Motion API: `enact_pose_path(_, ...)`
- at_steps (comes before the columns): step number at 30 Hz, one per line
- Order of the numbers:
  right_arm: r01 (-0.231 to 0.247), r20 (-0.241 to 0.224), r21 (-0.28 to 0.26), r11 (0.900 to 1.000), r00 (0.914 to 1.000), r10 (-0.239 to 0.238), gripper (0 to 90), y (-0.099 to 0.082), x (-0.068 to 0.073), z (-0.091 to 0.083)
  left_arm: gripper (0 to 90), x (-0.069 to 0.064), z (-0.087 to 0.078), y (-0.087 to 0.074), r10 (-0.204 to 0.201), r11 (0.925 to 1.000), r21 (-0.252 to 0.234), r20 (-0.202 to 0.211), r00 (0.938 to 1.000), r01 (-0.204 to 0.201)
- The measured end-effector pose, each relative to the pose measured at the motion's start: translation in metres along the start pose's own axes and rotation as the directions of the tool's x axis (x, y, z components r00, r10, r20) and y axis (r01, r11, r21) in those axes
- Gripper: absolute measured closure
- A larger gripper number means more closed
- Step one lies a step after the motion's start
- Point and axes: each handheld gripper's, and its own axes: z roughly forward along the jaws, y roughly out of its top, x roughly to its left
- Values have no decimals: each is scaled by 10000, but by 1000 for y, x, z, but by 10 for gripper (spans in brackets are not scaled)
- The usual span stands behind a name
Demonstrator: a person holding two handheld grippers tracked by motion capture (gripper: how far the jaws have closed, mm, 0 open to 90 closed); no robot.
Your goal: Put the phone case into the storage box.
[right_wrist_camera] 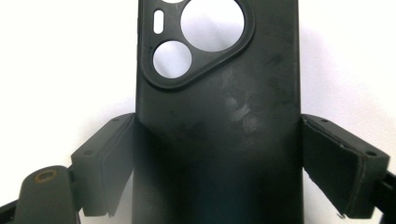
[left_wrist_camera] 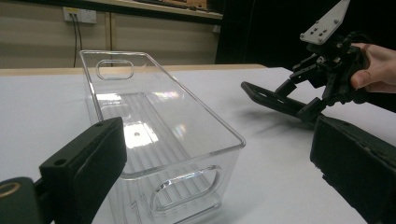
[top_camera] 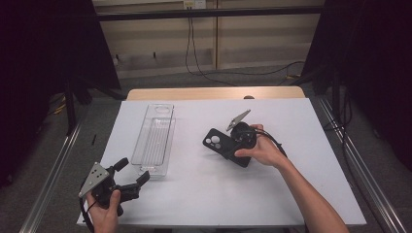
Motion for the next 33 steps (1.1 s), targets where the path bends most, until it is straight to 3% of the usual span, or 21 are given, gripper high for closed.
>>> enact_pose_path(7, -238, 193, -791, 9966, 9995, 254, 141, -7, -2, -7, 36, 0, 0, 0, -18, 10000, 4, 11, 10000, 18)
enact_pose_path(13, -576, 415, -1605, 9854, 9970, 651, 141, -13, -2, -14, 37, 0, 0, 0, 6, 10000, -2, 25, 10000, -6)
enact_pose_path(18, -789, 474, -1842, 9797, 9949, 890, 141, -19, -3, -15, 37, 0, 0, 0, -3, 10000, 7, 29, 10000, 3)
enact_pose_path(22, -1061, 505, -2450, 9637, 9912, 1220, 141, -25, -4, -16, 36, 0, 0, 0, 33, 10000, 3, 26, 10000, -33)
enact_pose_path(24, -1082, 454, -2547, 9610, 9913, 1236, 140, -26, -4, -16, 36, 0, 0, 1, -34, 10000, -26, 32, 10000, 34)
enact_pose_path(33, -1289, 381, -3636, 9226, 9875, 1530, 140, -34, -4, -22, 36, 0, -1, 1, -50, 10000, -70, 4, 10000, 50)
